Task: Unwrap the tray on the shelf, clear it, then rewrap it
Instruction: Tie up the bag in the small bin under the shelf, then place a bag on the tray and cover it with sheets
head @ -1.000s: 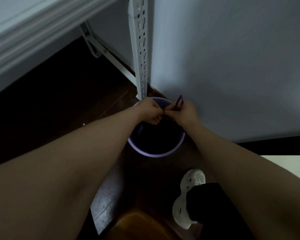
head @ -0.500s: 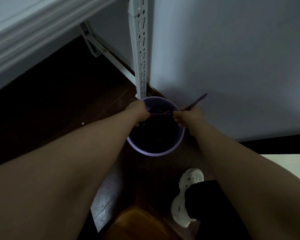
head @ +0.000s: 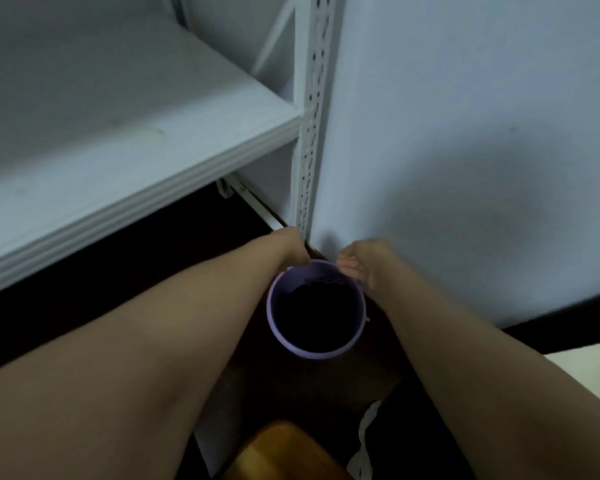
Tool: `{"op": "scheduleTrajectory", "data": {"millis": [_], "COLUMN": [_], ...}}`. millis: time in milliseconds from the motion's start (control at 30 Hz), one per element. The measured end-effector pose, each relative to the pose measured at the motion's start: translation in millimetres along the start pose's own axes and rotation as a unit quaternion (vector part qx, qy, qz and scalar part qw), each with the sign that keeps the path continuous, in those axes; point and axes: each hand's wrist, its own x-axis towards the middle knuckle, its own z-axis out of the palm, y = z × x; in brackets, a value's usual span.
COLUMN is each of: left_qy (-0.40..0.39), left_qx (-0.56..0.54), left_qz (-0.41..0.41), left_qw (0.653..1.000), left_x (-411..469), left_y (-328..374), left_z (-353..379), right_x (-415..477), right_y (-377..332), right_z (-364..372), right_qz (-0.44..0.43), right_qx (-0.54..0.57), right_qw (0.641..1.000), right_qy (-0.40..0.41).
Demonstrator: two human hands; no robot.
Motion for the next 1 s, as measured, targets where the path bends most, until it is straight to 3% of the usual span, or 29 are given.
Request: {"op": "scheduleTrajectory", "data": {"millis": [267, 433, 600, 833, 1000], "left_qy": [0.051, 0.156, 0.21, 0.348, 0.42], "left_qx": [-0.04, -0.06, -0.045, -0.052, -0.033], "left_qz": [0.04, 0.067, 0.09, 0.141, 0.13], "left_qw": [0.997, 0.984, 0.973, 0.925, 0.898], "left_x": [-107.0, -188.8, -261.4, -328.5, -349.5], "left_y": [-2.6, -3.4, 12.8, 39.5, 41.1], "left_z": [-60.8, -113.3, -172.2, -266.2, -324.0], "right_x": [-140.2, -226.9, -302.6, -379.5, -386.7], "right_y": [-56.4, -100.6, -144.0, -221.0, -264.9], "right_z": [26.4, 53.6, 67.4, 71.7, 88.7], "right_qz": [-0.166, -0.283, -0.371, -0.492, -0.548], "right_qx": [-0.086, -0.138, -0.135, -0.088, -0.108], "right_qw": [0.981, 0.946, 0.915, 0.86, 0.824], "right_qy": [-0.047, -0.075, -0.08, -0.1, -0.1]}}
